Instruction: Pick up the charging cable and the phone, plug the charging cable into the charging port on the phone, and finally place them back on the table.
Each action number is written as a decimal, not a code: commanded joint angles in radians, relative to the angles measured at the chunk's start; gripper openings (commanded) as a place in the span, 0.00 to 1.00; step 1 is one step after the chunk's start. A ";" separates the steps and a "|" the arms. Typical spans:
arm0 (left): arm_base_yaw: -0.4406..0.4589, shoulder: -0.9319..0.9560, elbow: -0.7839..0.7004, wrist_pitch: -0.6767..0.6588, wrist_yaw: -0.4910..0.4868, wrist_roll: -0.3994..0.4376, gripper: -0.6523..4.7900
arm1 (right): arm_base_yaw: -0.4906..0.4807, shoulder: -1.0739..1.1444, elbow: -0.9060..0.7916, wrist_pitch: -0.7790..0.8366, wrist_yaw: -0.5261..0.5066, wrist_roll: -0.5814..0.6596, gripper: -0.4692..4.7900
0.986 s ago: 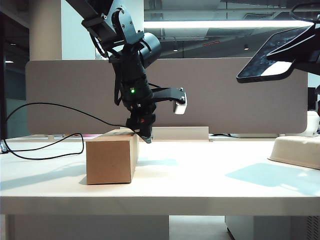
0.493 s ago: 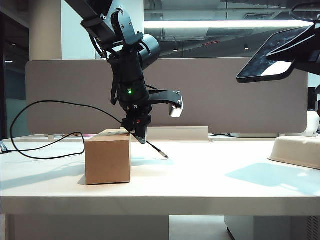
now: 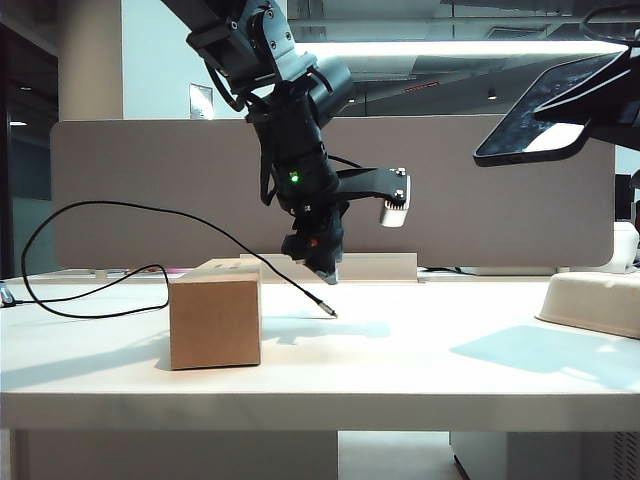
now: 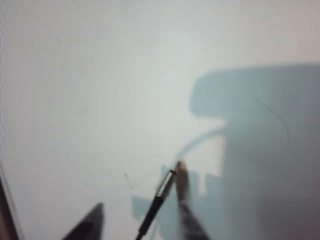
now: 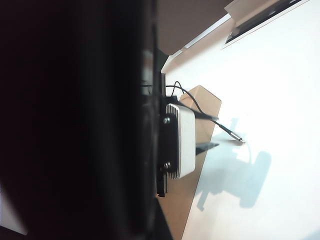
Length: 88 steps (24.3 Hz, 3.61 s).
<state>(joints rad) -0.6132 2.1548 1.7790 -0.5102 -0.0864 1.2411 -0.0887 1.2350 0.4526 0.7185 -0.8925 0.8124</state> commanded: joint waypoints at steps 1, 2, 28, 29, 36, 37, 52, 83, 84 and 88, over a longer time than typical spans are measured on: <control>0.004 0.021 0.002 -0.006 -0.005 0.048 0.58 | 0.000 -0.005 0.006 0.034 -0.002 -0.001 0.08; 0.005 0.023 0.002 -0.008 -0.006 0.050 0.58 | 0.000 -0.005 0.006 0.034 -0.002 0.000 0.08; 0.048 0.094 0.003 0.046 -0.026 -0.067 0.34 | 0.001 -0.005 0.006 0.034 -0.039 0.007 0.08; 0.048 0.096 0.003 0.050 -0.026 -0.066 0.34 | 0.001 -0.005 0.006 0.034 -0.046 0.007 0.08; 0.047 0.096 0.003 0.103 -0.031 -0.063 0.37 | 0.001 -0.005 0.006 0.034 -0.052 0.008 0.08; 0.047 0.096 0.003 0.103 -0.029 -0.063 0.42 | 0.001 -0.005 0.006 0.034 -0.053 0.008 0.08; 0.047 0.123 0.003 0.127 -0.005 -0.071 0.44 | 0.001 -0.005 0.006 0.034 -0.049 0.007 0.08; 0.071 -0.166 0.008 -0.055 0.035 -0.347 0.11 | 0.001 -0.005 0.006 0.034 -0.045 0.008 0.08; 0.079 -0.179 0.008 -0.087 0.050 -0.372 0.11 | 0.001 -0.005 0.006 0.034 -0.045 0.008 0.08; 0.100 -0.234 0.008 -0.248 0.090 -0.480 0.11 | 0.001 -0.005 0.006 0.035 -0.046 0.016 0.08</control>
<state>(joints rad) -0.5121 1.9388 1.7840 -0.7193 -0.0151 0.8070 -0.0875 1.2350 0.4526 0.7185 -0.9360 0.8204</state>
